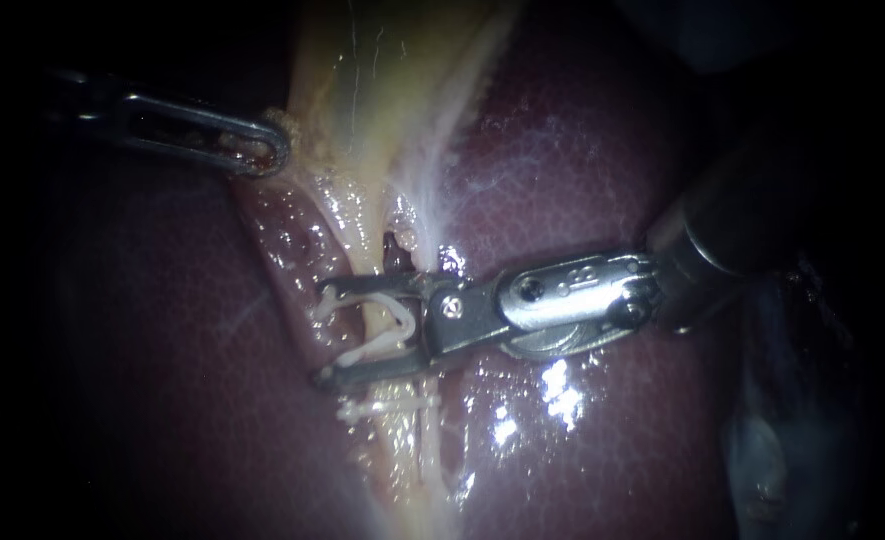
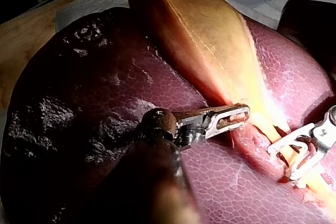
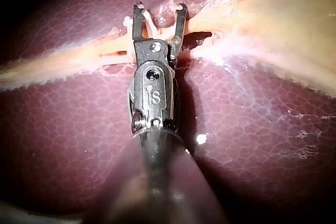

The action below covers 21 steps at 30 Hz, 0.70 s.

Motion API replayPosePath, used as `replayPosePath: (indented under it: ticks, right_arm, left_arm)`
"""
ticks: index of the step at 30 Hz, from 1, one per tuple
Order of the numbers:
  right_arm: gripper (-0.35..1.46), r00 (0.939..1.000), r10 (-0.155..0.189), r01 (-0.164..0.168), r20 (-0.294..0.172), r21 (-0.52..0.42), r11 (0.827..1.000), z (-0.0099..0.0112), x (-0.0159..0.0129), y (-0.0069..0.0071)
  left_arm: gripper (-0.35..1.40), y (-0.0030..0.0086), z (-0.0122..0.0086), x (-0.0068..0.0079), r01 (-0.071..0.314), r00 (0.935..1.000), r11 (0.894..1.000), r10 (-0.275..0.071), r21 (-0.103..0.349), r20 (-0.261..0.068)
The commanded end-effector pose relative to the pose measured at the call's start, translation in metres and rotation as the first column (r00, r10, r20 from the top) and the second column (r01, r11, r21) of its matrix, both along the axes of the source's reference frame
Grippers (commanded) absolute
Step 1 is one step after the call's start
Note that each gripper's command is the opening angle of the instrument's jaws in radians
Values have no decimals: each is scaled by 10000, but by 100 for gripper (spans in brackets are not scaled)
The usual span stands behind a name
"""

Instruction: Clipping third clip left tube

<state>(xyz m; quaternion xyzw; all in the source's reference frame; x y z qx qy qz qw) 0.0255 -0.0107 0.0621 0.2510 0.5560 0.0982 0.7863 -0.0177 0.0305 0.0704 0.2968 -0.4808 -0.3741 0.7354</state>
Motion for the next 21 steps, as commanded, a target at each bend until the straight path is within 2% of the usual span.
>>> replayPosePath:
  ticks: [1, 8, 16, 21]
  right_arm:
    - [49, 10000, -7, 7, -8, 2, 10000, -1, -1, 0]
    - [49, 9999, -48, 49, -91, 86, 10000, -16, -16, 4]
    - [49, 9998, 190, -190, -4, 101, 9998, -37, -59, 18]
    - [49, 9998, 222, -222, 12, 121, 9997, -43, -76, 22]
  left_arm:
    - [-35, 0, 0, 0, -3, 10000, 10000, 3, 2, 2]
    - [-35, 2, -1, 3, -17, 10000, 10000, 17, 16, 15]
    - [-35, 3, -1, 4, -21, 10000, 10000, 21, 20, 19]
    - [-35, 3, -1, 4, -21, 10000, 10000, 21, 20, 19]
